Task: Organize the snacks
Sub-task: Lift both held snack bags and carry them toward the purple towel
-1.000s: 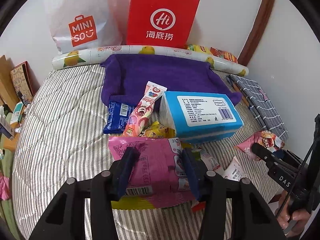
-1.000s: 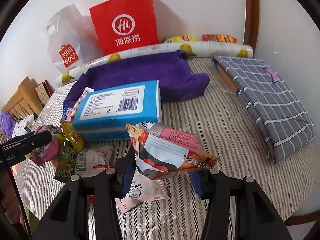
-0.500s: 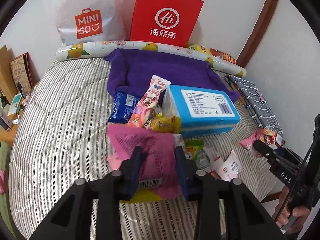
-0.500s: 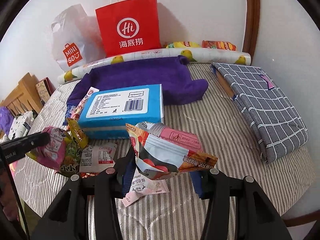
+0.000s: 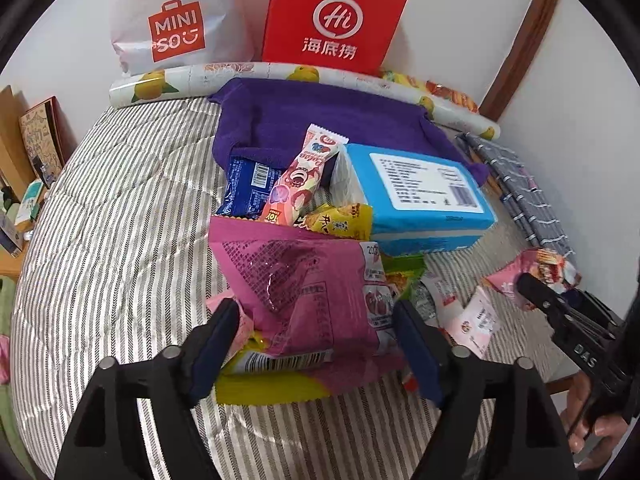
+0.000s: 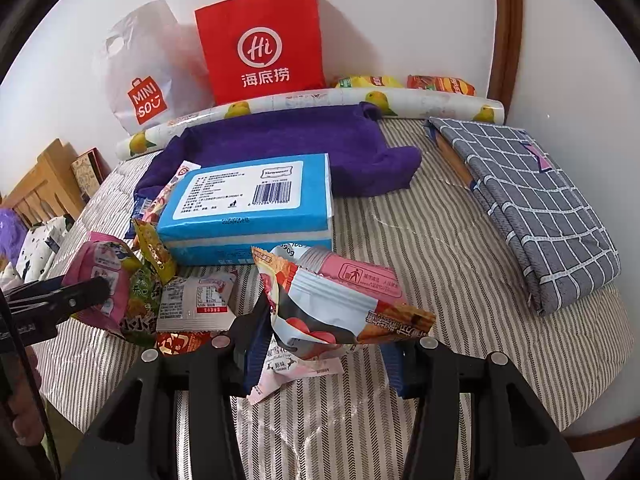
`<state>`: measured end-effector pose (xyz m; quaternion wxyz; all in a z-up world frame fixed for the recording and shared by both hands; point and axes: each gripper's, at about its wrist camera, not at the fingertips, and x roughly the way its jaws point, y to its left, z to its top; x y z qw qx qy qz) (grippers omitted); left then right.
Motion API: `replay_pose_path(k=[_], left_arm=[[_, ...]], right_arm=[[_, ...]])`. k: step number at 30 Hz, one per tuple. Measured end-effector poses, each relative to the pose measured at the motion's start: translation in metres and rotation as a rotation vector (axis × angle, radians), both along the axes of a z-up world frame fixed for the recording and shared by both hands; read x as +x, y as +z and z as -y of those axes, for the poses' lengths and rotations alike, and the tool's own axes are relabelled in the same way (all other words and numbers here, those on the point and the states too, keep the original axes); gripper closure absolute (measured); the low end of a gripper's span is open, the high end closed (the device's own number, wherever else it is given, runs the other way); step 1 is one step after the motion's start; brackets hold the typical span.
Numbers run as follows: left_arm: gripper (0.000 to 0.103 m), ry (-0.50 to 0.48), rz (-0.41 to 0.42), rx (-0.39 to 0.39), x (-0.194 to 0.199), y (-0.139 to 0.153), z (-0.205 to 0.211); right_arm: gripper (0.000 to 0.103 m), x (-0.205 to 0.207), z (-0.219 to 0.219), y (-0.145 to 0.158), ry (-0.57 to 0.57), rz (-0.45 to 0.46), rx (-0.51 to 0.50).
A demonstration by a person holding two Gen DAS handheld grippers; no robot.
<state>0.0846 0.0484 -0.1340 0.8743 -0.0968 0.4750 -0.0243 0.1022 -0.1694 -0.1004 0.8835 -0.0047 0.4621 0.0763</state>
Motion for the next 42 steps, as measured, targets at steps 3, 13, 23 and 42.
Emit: replay_pose_path(k=[3, 13, 23, 42], left_arm=[[0.022, 0.007, 0.005, 0.003, 0.003, -0.002, 0.0], [0.042, 0.048, 0.087, -0.02, -0.012, 0.014, -0.013], [0.042, 0.039, 0.134, -0.033, -0.025, 0.041, -0.01], [0.042, -0.01, 0.18, -0.033, 0.025, 0.088, 0.019]], right_arm=[[0.055, 0.001, 0.002, -0.002, -0.001, -0.004, 0.005], [0.055, -0.002, 0.015, 0.0, -0.04, 0.003, 0.015], [0.055, -0.013, 0.012, 0.025, -0.016, 0.043, 0.02], [0.055, 0.029, -0.006, 0.077, 0.07, 0.091, 0.062]])
